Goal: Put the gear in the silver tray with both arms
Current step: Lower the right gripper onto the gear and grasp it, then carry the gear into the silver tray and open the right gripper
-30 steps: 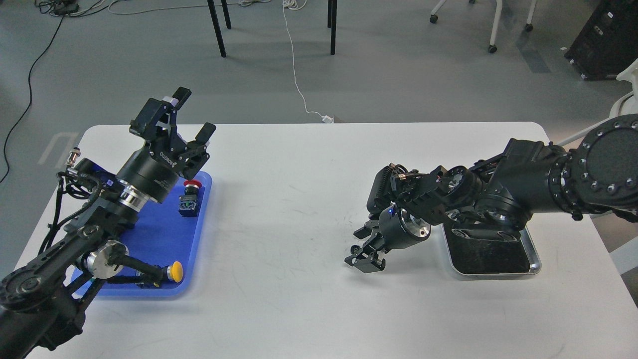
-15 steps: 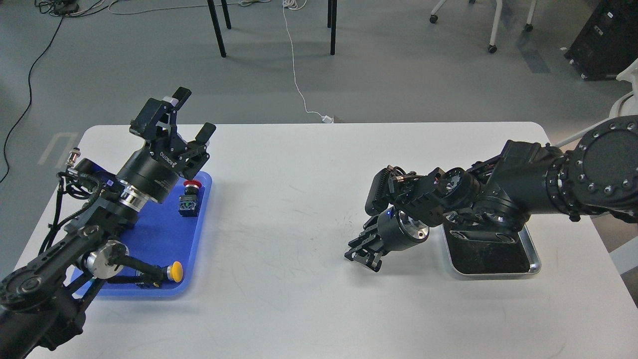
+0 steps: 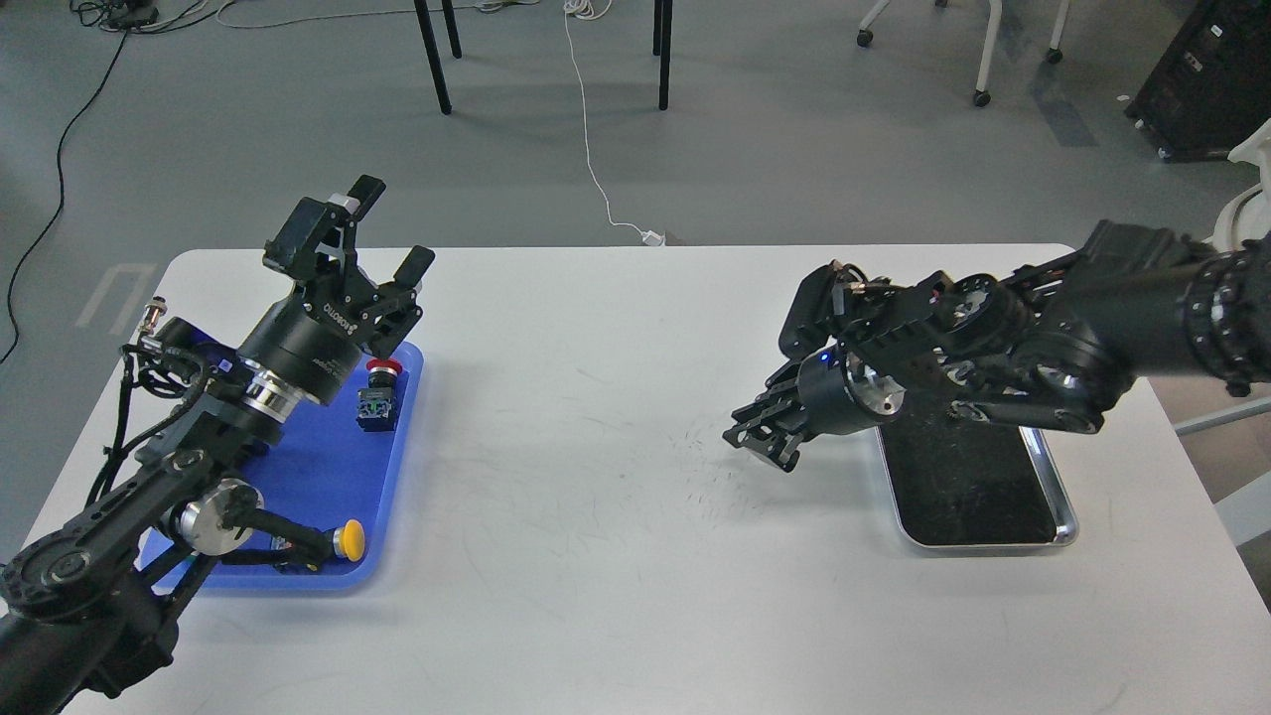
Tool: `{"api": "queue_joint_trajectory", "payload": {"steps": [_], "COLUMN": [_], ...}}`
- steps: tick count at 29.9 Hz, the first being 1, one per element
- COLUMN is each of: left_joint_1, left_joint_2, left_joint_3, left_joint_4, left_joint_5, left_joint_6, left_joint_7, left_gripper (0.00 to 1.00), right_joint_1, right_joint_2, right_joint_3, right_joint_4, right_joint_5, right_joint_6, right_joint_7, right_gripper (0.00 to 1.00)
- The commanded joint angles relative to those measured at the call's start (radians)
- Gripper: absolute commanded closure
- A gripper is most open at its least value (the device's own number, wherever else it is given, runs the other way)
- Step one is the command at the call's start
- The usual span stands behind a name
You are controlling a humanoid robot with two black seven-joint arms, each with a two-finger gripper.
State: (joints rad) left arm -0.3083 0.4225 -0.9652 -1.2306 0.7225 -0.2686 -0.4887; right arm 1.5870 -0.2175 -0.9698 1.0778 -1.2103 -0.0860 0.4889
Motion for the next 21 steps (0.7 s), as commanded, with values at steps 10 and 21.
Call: {"api": "queue_joint_trajectory", "payload": {"steps": [10,21], "left_joint_1": [0.000,0.000], "left_joint_2": [-0.042,-0.045], "left_joint_3": [0.013,0.013], "left_joint_4": [0.000,0.000], "left_joint_5": [0.002,0.002], "left_joint_6": [-0.001,-0.001], "left_joint_7": [0.000,0.000], "left_gripper": [0.02,0.02], "right_joint_1": [-0.076,-0.214], "right_joint_2": [-0.425,-0.450], "right_joint_3": [-0.010,0.019], "right_joint_4": [0.039,-0.030], "right_joint_5": [-0.118,-0.117], "right_joint_6": [0.002,-0.026], "right_joint_7": [0.000,0.000], "right_gripper": [0.78,0.76]}}
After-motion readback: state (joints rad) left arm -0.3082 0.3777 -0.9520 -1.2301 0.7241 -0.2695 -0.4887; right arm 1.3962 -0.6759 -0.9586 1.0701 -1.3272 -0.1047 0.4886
